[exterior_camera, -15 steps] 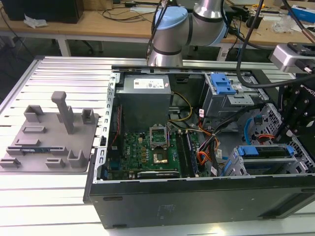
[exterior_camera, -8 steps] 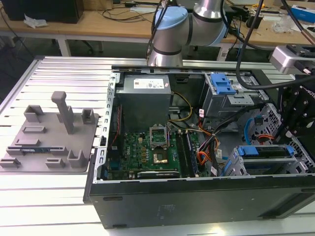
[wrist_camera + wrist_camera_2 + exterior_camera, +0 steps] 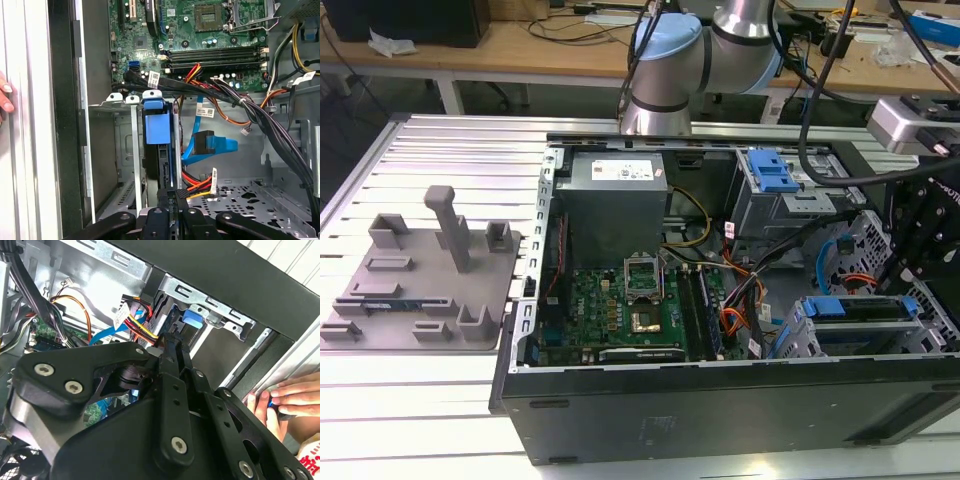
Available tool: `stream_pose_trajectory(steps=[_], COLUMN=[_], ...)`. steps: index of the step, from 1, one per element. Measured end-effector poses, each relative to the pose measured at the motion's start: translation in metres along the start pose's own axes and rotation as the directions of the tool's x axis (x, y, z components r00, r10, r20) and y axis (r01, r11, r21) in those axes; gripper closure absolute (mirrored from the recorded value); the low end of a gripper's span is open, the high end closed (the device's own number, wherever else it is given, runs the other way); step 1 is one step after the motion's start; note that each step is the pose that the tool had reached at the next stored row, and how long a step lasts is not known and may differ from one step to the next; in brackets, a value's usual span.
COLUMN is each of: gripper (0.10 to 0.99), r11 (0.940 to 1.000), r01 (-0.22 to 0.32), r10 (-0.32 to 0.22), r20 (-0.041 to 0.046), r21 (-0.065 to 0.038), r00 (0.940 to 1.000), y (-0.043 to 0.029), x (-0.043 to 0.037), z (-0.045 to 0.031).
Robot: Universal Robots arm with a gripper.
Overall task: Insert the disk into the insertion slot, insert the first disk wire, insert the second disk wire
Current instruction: 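Insert the first disk wire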
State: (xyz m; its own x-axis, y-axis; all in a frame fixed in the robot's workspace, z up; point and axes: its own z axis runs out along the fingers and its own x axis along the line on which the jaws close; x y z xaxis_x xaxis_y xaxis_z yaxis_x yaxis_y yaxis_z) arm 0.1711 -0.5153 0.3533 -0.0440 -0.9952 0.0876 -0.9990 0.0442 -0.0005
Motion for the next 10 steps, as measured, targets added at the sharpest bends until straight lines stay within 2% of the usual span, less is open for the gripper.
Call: stream_pose_trajectory(steps=[10], gripper=[0.918], r11=[1.0], r01=[0.0], r10=[0.0], r20=[0.0001], r21=[0.0], r00=[1.0], y=[0.0013], x=[0.0], z=[0.0015])
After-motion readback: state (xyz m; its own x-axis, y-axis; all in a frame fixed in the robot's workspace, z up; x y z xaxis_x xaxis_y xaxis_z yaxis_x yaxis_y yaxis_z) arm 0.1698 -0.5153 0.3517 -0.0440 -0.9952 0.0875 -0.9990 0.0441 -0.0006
